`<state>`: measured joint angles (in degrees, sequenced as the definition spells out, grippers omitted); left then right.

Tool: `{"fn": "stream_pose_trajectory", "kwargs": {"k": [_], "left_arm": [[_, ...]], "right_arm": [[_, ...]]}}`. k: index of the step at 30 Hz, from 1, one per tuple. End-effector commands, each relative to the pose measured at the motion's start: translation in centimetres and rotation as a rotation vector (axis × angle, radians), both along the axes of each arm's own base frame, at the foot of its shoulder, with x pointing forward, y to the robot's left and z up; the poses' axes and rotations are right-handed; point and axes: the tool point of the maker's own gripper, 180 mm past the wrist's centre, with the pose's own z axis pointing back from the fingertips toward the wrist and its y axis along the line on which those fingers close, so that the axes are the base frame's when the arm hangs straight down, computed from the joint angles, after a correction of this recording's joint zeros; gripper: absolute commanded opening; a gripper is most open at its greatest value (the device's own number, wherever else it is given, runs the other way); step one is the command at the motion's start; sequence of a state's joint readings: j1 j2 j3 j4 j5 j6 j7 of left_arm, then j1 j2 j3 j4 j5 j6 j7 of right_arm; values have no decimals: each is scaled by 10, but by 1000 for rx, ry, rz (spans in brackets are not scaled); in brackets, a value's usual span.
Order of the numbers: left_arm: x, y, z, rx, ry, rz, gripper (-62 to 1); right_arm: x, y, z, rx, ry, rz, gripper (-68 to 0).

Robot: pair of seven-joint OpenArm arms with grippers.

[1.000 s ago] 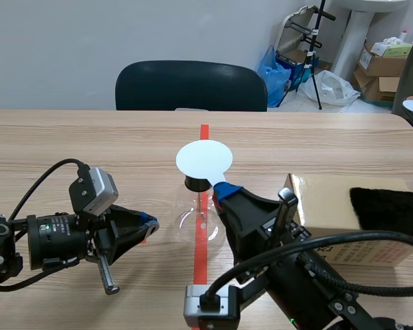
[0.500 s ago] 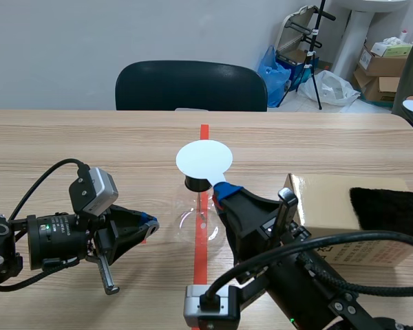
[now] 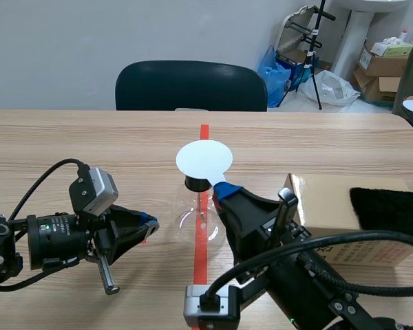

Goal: Do the electroscope experiment

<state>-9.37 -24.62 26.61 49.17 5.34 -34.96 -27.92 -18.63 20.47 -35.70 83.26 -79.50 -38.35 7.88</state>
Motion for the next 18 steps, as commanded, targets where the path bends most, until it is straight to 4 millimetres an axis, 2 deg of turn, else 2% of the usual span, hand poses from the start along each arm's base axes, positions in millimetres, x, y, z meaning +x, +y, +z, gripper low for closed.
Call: {"fn": "stream_pose_trajectory", "kwargs": {"k": [1,8,18], "left_arm": [[5,-4,11,-34,-24,0,-568],[5,-4,11,-34,-24,0,-568],[5,-4,11,-34,-24,0,-568]], "right_arm": [[6,-3,8,13,-28,-18,-665],[18,-19,10,27,-29,-128,-665],[37,-60,13,58,-30,-377,-665]]}}
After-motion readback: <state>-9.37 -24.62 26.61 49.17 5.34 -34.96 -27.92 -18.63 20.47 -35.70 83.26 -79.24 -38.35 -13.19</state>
